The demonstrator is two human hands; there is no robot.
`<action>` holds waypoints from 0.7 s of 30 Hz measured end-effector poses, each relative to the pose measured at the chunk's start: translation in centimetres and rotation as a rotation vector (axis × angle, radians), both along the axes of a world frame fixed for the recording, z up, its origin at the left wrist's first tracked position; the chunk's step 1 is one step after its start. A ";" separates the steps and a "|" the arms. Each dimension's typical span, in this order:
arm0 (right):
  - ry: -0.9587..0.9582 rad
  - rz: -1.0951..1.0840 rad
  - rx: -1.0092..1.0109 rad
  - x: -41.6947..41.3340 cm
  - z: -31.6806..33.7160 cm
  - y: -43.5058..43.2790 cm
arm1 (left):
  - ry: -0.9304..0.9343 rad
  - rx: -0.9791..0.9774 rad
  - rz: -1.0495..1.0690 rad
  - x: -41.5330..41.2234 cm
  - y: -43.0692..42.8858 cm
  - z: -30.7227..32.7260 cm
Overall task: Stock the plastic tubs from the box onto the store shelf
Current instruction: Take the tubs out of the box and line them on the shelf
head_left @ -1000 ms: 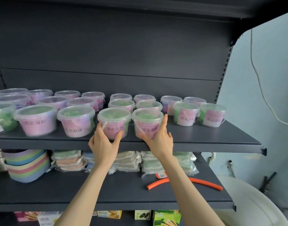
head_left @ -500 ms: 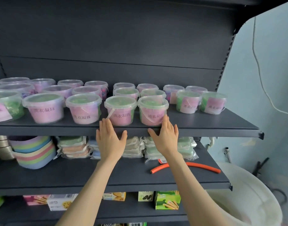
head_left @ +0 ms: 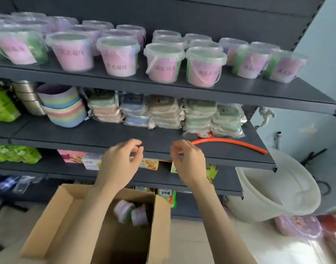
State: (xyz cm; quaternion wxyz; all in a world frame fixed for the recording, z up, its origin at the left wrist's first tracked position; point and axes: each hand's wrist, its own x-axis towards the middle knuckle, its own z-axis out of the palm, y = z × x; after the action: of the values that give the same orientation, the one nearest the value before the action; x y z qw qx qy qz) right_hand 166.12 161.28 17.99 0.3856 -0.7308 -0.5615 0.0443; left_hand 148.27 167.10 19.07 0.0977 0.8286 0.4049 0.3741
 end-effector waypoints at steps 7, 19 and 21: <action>0.059 0.069 -0.299 -5.4 -10.5 -5.8 | 0.161 -0.389 0.084 -6.0 -7.3 -10.2; 0.108 0.058 -0.511 -15.7 -18.2 -1.4 | 0.156 -0.713 0.114 -15.6 -2.9 -18.1; 0.156 -0.014 -0.549 -18.1 -19.4 0.7 | 0.185 -0.757 0.057 -18.0 -0.3 -19.7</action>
State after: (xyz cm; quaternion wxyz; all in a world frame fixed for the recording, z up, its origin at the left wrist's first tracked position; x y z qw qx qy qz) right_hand 147.98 161.97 -1.45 0.2155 -0.8061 -0.4922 0.2481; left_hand 130.26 166.83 -0.67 0.3492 0.7525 0.5443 0.1245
